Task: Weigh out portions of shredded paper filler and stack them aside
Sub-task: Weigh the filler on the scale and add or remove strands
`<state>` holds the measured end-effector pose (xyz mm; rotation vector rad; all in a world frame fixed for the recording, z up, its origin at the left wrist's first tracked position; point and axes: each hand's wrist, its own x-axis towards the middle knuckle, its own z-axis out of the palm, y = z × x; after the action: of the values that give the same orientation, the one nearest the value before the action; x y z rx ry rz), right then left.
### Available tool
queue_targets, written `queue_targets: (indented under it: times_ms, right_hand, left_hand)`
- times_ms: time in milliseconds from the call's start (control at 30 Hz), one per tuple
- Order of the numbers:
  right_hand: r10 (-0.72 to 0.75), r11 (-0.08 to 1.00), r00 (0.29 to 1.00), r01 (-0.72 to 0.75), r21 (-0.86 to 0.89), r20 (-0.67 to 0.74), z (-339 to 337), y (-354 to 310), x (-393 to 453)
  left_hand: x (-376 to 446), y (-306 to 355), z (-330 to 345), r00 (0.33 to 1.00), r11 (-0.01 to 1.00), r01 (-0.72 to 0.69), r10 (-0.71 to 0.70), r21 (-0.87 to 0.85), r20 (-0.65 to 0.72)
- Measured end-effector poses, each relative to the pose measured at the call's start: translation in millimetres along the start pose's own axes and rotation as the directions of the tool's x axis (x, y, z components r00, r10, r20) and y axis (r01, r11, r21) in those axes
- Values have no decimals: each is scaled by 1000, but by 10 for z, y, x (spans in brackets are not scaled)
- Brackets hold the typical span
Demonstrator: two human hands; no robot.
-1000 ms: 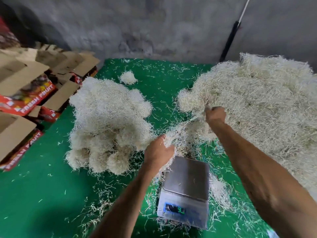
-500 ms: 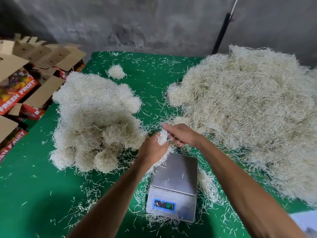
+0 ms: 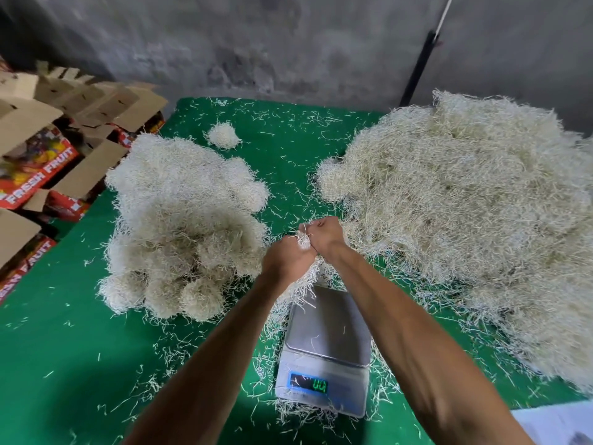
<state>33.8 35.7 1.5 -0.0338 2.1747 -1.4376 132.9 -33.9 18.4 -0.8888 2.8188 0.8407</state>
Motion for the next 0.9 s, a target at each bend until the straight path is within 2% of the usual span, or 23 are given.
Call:
queue_targets:
  times_ms: [67, 133, 233, 333, 400, 467, 533, 600, 667, 700, 733, 800, 833, 900]
  right_hand:
    - [-19, 999, 1000, 18, -41, -23, 112, 23, 28]
    - [-25, 992, 994, 11, -128, -108, 23, 57, 119]
    - [-34, 949, 982, -27, -315, -186, -426, 177, 305]
    - [-121, 930, 971, 39, -365, -205, -704, 221, 398]
    - [-120, 949, 974, 55, -312, -192, -718, 217, 406]
    - [-81, 963, 992, 54, -264, -94, -693, 251, 350]
    - [-86, 945, 994, 61, -322, -65, -712, 344, 280]
    - [-113, 875, 981, 25, -484, -154, -820, 391, 182]
    - [-150, 724, 967, -34, -689, -206, -944, 429, 88]
    - [-186, 699, 966, -1, -715, -182, -974, 445, 29]
    - [-219, 731, 970, 92, -676, -106, -958, 423, -46]
    - [-212, 883, 965, 256, -394, 151, -803, 317, -275]
    - [-172, 930, 946, 248, -273, 274, -693, 280, -393]
    - [-80, 952, 922, 183, -244, 379, -510, 258, -583]
  left_hand:
    - [-23, -30, -79, 1000, 999, -3, 3, 43, 2]
    - [-145, -24, -61, 999, 999, -19, 20, 35, -27]
    - [-430, -87, -19, 997, 995, -9, 1, -96, -82]
    - [-364, -274, -69, 995, 986, 53, -66, -160, -76]
    - [-344, -343, -94, 995, 981, 70, -82, -180, -60]
    - [-352, -360, -53, 994, 979, 73, -86, -191, -63]
    - [-356, -355, -22, 993, 965, 90, -107, -244, -58]
    - [-351, -360, 1, 990, 939, 114, -136, -325, -44]
    - [-387, -373, 7, 990, 922, 129, -142, -364, -9]
    - [-425, -371, 23, 990, 915, 133, -139, -380, 10]
    - [-465, -363, 46, 990, 905, 138, -138, -403, 29]
    - [-500, -328, 88, 990, 879, 138, -117, -456, 73]
    - [-517, -288, 88, 991, 865, 134, -102, -483, 91]
    - [-570, -198, 94, 992, 858, 117, -76, -500, 103]
